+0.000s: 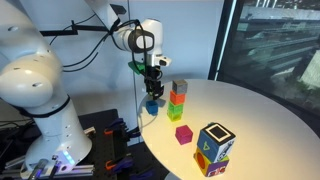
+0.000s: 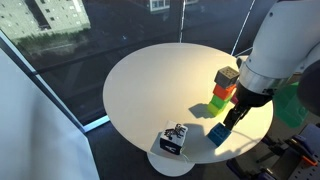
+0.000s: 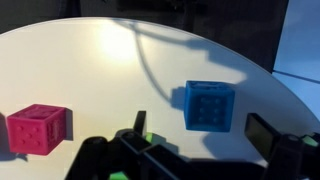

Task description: Pick up the blue block and put it on the pink block

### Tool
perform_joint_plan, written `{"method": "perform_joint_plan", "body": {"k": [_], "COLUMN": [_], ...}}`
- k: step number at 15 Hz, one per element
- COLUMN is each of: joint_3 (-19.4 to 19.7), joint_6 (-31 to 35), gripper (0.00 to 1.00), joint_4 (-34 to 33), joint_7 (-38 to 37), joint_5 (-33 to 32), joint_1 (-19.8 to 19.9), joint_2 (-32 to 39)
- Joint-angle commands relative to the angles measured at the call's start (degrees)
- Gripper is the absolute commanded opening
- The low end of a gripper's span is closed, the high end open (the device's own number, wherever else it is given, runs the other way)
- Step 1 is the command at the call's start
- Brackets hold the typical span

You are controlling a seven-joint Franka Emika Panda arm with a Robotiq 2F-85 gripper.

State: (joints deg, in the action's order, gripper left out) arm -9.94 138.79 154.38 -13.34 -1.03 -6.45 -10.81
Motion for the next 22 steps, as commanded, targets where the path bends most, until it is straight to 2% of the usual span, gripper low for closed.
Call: {"method": "perform_joint_plan", "body": {"k": [1,11,22], "joint_3": [0.22,-0.05,-0.06], "joint_6": [4.79,14.28,17.85], "gripper": [1.0,1.0,1.0], "joint_4": [2.15,3.69,3.21], "joint_7": [-0.12,-1.2,-4.05], "joint_5": [-1.33,-4.46,-9.55], "joint_1": [0.25,0.21,-1.49], "joint_2": [0.67,5.94,10.93]}}
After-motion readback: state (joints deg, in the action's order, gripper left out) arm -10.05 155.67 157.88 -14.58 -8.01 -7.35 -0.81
